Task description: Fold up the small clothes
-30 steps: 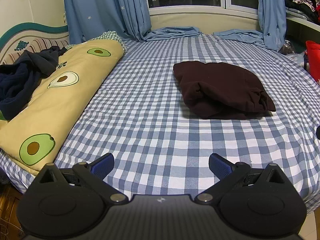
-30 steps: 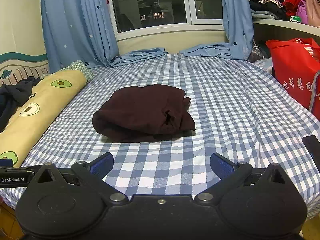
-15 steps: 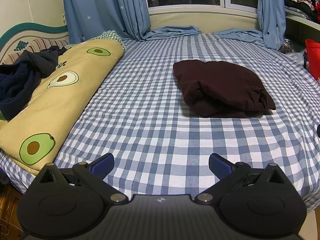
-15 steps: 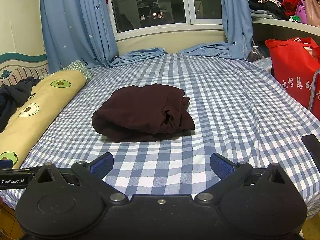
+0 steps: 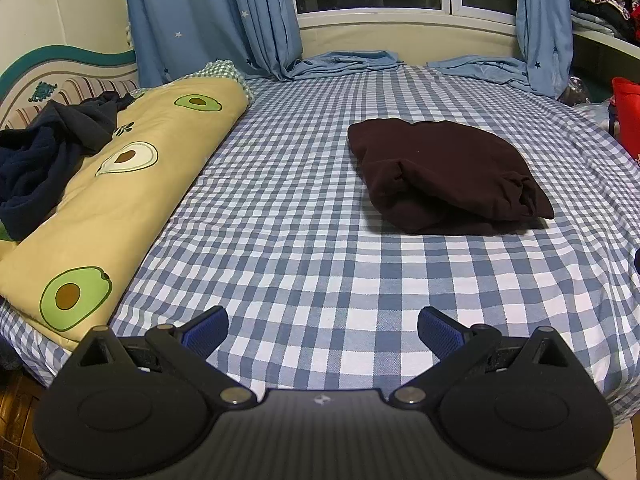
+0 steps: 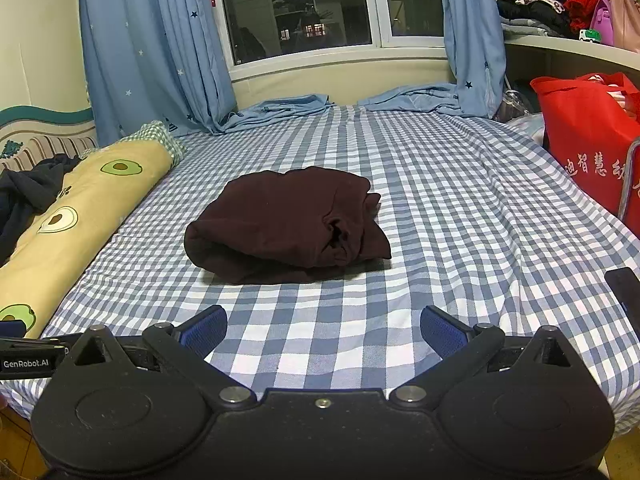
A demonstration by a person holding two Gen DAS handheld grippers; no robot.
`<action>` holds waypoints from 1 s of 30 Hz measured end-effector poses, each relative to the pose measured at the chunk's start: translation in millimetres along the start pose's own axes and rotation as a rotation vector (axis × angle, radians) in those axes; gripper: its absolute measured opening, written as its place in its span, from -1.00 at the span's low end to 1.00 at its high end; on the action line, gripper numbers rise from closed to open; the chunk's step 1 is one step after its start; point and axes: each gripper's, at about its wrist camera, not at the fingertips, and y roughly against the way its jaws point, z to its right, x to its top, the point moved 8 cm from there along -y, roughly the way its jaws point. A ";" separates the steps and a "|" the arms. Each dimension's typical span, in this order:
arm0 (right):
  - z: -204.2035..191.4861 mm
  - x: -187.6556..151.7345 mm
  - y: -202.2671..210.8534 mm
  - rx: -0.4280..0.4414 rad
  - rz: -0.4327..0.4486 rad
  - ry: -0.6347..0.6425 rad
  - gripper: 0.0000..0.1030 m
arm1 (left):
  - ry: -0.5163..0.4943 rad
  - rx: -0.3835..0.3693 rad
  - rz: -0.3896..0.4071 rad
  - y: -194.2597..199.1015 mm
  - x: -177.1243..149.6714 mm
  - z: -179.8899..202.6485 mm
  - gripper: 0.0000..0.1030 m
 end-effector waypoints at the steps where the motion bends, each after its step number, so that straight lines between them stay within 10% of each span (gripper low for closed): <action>1: -0.1 0.3 -0.3 0.001 -0.001 -0.001 0.99 | 0.000 -0.001 -0.001 -0.2 -0.4 -0.4 0.99; 30: 0.2 -1.6 -9.1 0.002 -0.013 -0.003 0.99 | -0.077 0.034 -0.061 -13.6 0.6 -3.2 0.99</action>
